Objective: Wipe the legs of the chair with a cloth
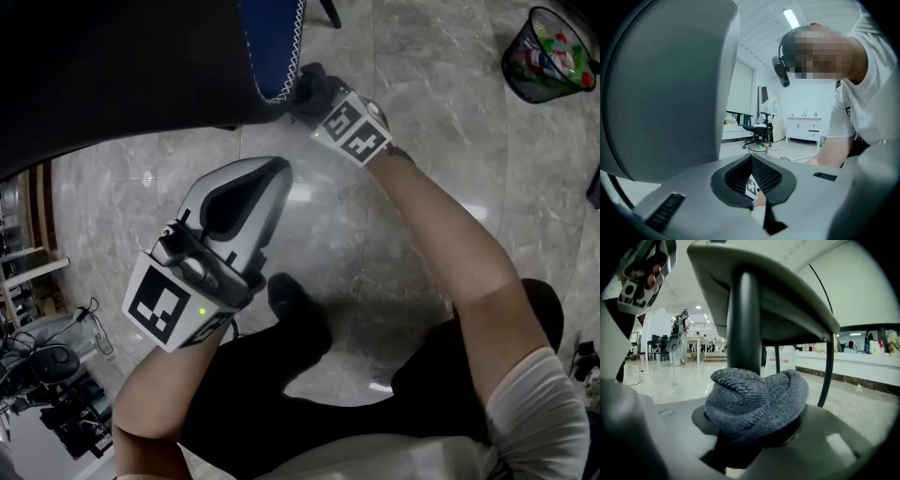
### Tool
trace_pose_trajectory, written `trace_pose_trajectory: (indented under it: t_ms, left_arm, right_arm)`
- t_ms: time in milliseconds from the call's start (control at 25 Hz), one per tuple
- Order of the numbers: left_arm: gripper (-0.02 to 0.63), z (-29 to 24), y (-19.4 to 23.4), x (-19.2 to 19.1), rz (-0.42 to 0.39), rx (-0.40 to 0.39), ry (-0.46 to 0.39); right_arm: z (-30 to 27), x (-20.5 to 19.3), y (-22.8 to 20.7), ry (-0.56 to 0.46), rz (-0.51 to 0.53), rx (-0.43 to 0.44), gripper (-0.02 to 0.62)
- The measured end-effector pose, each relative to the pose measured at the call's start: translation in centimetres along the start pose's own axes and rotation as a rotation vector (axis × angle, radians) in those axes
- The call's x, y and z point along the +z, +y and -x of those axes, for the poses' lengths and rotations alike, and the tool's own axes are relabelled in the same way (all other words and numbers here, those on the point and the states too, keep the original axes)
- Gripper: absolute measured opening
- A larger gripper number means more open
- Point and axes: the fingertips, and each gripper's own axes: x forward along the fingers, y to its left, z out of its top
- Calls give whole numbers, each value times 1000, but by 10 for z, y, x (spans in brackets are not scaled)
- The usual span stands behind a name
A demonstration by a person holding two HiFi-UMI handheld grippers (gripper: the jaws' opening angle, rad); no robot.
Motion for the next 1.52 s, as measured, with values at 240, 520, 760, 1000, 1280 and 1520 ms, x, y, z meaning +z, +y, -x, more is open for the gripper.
trace_pose_trajectory:
  t_ms: [240,520,760,1000,1280,1520]
  left_arm:
    - [5,-27,-7,1,9,-24,-3]
    - [5,-42,-11,-2,8,-49,-10]
    - [5,-58,-15,-2,-5,-129,-17]
    - [5,-74,-36,17,-22,-191,-26]
    - [5,-30,-74,138,7,-88,-72]
    - [5,41,-126,301,51,-51,-14]
  right_arm:
    - [37,80,3,-145,18,3,172]
    - [66,75,4,-204,40,29,169]
    - [102,63,-3,-187,80,12,86]
    - [165,84,-19,-159,-14,-100,69]
    - [288,238,4,-196,-86,-214,67]
    - [406,426,48,-227,-102,-193,64]
